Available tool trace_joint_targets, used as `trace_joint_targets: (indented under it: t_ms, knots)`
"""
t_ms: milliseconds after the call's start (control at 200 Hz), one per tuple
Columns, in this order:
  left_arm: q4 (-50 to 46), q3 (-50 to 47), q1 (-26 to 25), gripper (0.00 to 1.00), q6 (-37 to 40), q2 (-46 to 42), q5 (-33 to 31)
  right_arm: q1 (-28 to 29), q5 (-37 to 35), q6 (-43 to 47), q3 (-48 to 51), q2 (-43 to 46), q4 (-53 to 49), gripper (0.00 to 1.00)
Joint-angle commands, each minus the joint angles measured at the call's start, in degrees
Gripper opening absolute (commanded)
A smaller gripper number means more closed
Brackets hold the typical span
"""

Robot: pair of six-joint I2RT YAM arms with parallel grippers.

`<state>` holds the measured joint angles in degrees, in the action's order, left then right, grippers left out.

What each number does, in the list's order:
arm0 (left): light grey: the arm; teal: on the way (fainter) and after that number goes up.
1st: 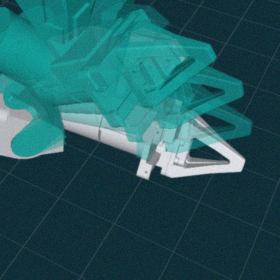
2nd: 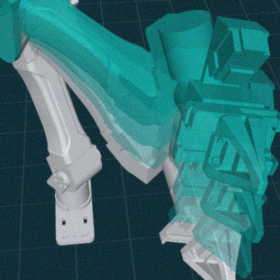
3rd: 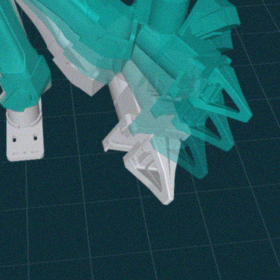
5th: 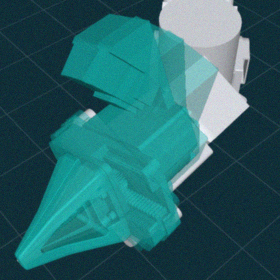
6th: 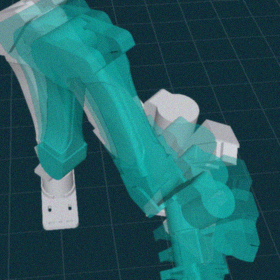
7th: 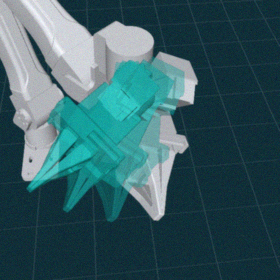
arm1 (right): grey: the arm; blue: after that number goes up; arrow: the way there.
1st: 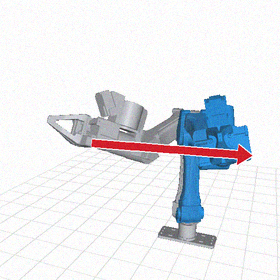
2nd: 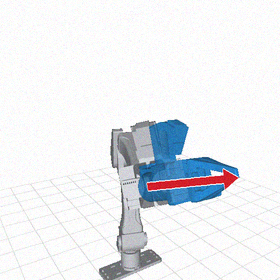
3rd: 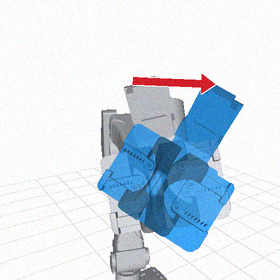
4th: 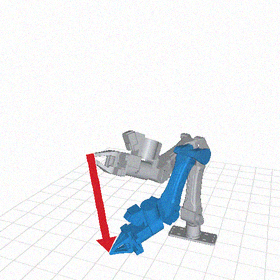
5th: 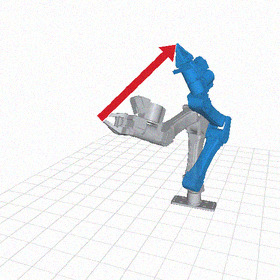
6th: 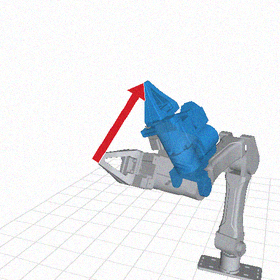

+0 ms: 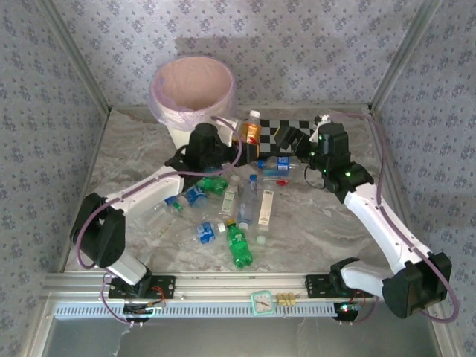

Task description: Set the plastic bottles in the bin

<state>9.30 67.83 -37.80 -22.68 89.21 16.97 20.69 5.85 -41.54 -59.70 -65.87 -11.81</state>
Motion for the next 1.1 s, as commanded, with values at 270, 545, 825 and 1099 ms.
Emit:
trace_joint_targets:
  t_ms: [270, 545, 825, 1099]
  knots:
    - [-10.84, 18.19, 7.45, 0.54, 15.06, -3.26, -10.66, 0.37, -4.50, 3.29, 4.84, 1.02, -0.45, 1.00]
    - [-18.80, 27.88, 16.69, 0.55, 16.14, 2.31, -13.63, 0.59, -2.74, 5.06, 6.20, 0.91, -0.68, 1.00]
    - [-33.51, 40.98, 22.11, 0.57, 13.90, 10.97, -14.41, 2.72, -1.44, 8.93, 6.62, -0.65, 0.46, 1.00]
    - [-46.03, 52.89, 22.68, 0.60, 14.32, 20.70, -15.48, 7.69, -7.01, 13.16, 4.22, -2.70, -1.49, 1.00]
